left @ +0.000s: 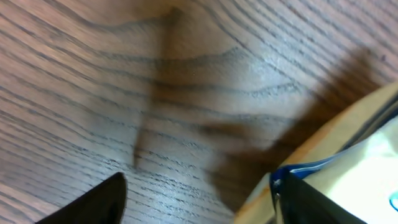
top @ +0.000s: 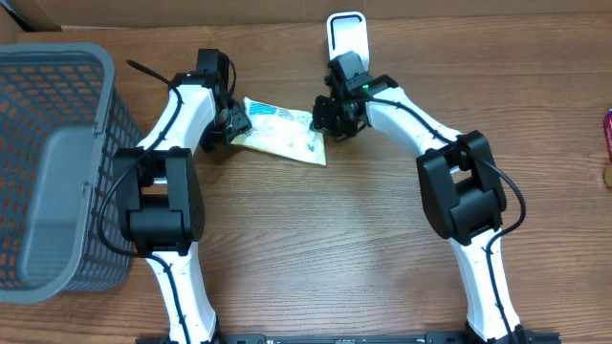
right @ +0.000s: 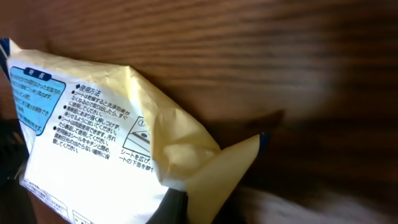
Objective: Scan the item barcode
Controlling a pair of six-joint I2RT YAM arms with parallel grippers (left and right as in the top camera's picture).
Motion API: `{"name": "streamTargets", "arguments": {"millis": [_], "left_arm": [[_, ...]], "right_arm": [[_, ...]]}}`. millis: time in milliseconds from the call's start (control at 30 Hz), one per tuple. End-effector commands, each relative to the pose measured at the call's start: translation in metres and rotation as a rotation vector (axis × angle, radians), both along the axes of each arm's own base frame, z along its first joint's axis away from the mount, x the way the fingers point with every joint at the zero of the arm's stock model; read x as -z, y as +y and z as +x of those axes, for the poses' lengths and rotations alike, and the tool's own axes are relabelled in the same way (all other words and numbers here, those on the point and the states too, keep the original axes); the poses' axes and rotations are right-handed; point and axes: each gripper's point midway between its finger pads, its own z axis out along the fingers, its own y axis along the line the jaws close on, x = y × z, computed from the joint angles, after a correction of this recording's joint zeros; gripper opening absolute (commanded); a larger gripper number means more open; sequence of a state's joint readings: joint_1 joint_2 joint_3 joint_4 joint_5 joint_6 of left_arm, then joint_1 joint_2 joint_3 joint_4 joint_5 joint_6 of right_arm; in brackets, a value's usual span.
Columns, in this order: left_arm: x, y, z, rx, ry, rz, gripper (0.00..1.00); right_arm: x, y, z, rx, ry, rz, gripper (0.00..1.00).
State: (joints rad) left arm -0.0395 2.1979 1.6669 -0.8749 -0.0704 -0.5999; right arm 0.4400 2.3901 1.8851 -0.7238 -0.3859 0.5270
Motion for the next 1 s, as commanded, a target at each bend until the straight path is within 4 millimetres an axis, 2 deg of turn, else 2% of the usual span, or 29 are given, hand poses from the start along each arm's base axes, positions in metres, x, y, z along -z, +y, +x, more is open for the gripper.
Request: {"name": "streamTargets", "arguments": {"millis": [0,100,200,300,433,633,700,867,967], "left_arm": [[0.009,-0.008,-0.008,0.006,0.03,-0.028,0.8],[0.009,-0.011,-0.007,0.008,0.03,-0.043,0.85],[0.009,-0.011,-0.007,0.008,0.029,-0.045,0.87],[0.009,-0.011,-0.007,0.008,0.03,-0.045,0.88],[0.009,-0.011,-0.008,0.008,0.031,-0.045,0.89],[0.009,-0.011,-0.01,0.008,0.039,-0.045,0.9],[0.009,-0.011,-0.01,0.009,0.039,-0.048,0.9],[0.009,-0.019,-0.011,0.015,0.043,-0.09,0.91],[0.009,-0.02,-0.011,0.015,0.043,-0.095,0.9]], "right_arm": [[-0.034,-0.053,0.019,0.036,-0.095,-0.1,0.04],[-0.075,-0.088,0.025,0.039,-0.186,-0.179,0.04],[-0.114,-0.131,0.023,0.058,-0.26,-0.313,0.04],[-0.15,-0.176,0.014,0.112,-0.311,-0.479,0.04],[-0.188,-0.22,-0.009,0.15,-0.344,-0.675,0.04],[-0.208,-0.28,-0.044,0.192,-0.267,-1.018,0.04],[-0.21,-0.292,-0.054,0.182,-0.235,-1.096,0.04],[-0.209,-0.301,-0.067,0.154,-0.178,-1.144,0.04],[-0.197,-0.284,-0.071,0.118,-0.148,-1.029,0.04]]}}
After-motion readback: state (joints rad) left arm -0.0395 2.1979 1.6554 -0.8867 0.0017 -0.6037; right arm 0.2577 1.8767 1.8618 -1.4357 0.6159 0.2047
